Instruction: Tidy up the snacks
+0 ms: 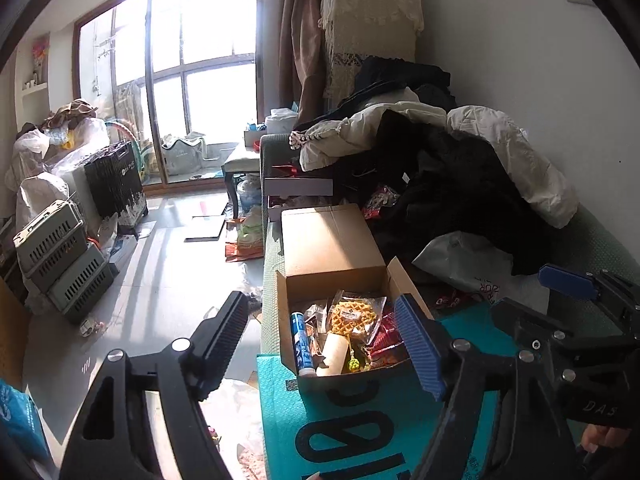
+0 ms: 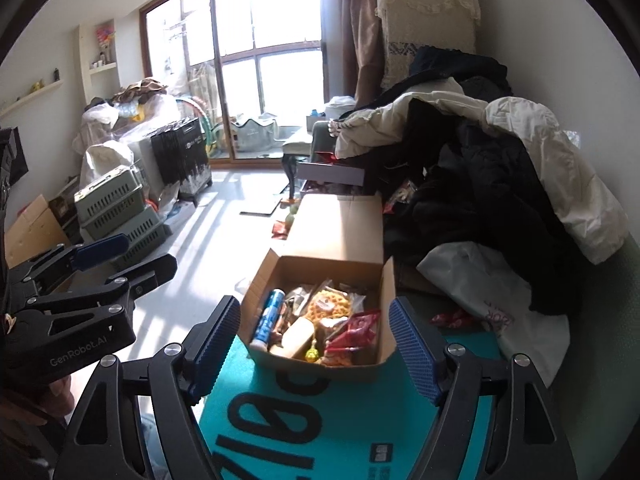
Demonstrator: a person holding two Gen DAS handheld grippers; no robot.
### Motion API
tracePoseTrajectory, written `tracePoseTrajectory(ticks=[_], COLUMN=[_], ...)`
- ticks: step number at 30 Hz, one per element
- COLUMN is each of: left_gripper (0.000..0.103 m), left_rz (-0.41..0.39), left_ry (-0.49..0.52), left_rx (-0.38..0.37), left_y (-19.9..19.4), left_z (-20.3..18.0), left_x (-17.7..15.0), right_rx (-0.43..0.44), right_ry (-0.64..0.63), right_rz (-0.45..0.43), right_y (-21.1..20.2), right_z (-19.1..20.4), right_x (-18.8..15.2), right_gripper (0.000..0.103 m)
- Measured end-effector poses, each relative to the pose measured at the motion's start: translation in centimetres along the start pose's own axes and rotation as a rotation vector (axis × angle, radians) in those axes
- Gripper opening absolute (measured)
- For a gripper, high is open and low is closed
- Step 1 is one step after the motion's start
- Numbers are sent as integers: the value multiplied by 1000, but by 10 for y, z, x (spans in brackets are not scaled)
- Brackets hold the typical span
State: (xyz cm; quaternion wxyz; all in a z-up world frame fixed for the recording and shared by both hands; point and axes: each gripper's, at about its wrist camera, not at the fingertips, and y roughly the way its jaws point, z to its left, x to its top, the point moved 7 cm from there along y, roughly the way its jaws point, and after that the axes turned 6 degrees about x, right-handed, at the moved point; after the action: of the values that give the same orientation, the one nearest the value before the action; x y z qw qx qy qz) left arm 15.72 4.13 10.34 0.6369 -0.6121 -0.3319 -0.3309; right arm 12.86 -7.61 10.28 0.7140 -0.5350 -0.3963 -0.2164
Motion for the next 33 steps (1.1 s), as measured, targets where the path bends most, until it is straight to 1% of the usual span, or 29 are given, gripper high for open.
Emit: tracePoseTrajectory(ticks=[1, 3, 5, 9, 15, 21, 27, 31, 33], left_gripper=[79, 79, 79, 79, 79, 79, 79, 79, 79], left_rz=[-9, -10, -8, -13, 14, 75, 90, 100, 102], left_ry=[0, 6, 15, 26, 39, 21, 14, -9, -11], left_rx=[-1, 3, 11, 29, 44, 11, -5, -27, -25], left_y=[-6, -15, -22, -34, -44, -45, -50, -53, -54], left_z=[0, -1, -2, -2, -4, -6, -10, -11, -12], left_x=[-1, -4, -8, -18, -45, -74, -79, -80, -80], right_rx=[-5, -20, -35, -46, -56, -56, -41, -32, -27], right_ry=[-2, -9, -6, 15, 20, 22, 41, 50, 56], right_rz=[-6, -13, -17, -2, 27, 57, 81, 80, 84], right_y=[-4, -14, -21, -28, -33, -37, -42, -46, -45], right_z=[1, 4, 4, 5, 10, 15, 16, 16, 15], right_x=[-1, -4, -8, -22, -50, -76, -90, -91, -90], right_gripper=[80, 85, 88, 90, 90, 90, 90, 90, 90])
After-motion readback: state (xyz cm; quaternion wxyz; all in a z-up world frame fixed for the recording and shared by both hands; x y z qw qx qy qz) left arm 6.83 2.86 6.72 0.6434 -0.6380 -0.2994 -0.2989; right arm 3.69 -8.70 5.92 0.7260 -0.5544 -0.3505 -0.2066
